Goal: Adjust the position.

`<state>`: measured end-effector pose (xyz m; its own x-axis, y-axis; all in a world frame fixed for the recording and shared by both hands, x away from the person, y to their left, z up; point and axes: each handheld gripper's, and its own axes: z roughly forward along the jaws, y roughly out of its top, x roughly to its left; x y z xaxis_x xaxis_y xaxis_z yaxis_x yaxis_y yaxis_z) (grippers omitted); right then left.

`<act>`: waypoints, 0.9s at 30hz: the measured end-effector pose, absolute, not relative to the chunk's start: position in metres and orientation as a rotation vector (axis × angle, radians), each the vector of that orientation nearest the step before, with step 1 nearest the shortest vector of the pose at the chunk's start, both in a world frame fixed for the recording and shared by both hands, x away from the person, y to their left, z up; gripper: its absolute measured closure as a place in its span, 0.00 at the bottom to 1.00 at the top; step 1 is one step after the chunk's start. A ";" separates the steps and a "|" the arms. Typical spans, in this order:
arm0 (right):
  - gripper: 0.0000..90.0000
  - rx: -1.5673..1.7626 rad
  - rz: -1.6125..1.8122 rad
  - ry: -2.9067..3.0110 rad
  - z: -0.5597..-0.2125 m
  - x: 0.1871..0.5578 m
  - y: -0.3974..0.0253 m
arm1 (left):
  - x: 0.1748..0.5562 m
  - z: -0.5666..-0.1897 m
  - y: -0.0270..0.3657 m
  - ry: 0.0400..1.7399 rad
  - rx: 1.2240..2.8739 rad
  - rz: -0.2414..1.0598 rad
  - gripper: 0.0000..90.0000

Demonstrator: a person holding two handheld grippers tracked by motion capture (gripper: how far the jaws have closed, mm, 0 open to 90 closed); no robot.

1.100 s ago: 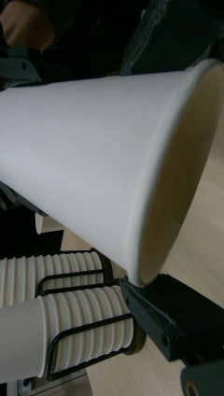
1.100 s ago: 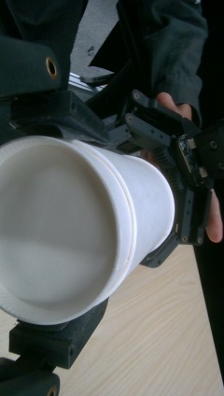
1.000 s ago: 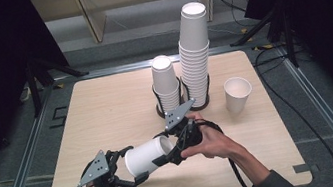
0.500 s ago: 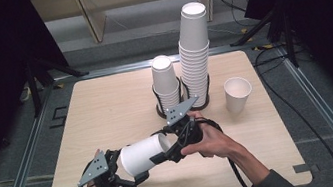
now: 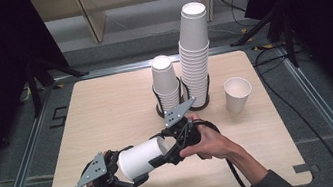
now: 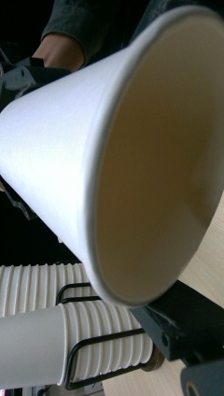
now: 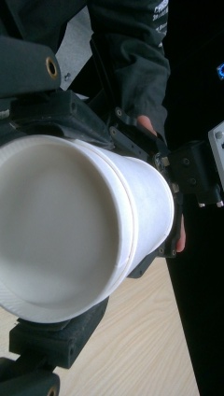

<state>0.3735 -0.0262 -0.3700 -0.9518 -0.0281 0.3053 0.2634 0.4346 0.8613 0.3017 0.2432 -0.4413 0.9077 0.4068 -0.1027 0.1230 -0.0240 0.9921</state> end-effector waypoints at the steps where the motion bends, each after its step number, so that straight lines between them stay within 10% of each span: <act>1: 0.27 -0.222 -1.524 -2.410 -0.370 0.374 -0.027 | 0.302 -0.441 0.243 0.423 1.593 0.233 0.04; 27: 0.18 -0.131 -1.325 -2.769 -0.361 0.364 -0.031 | 0.302 -0.444 0.238 0.395 1.811 0.280 0.10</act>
<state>0.3644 -0.0307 -0.3608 -0.9940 0.0473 0.0987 0.1065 0.6247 0.7735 0.3022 0.2376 -0.4441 0.9133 0.4070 -0.0136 0.1221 -0.2418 0.9626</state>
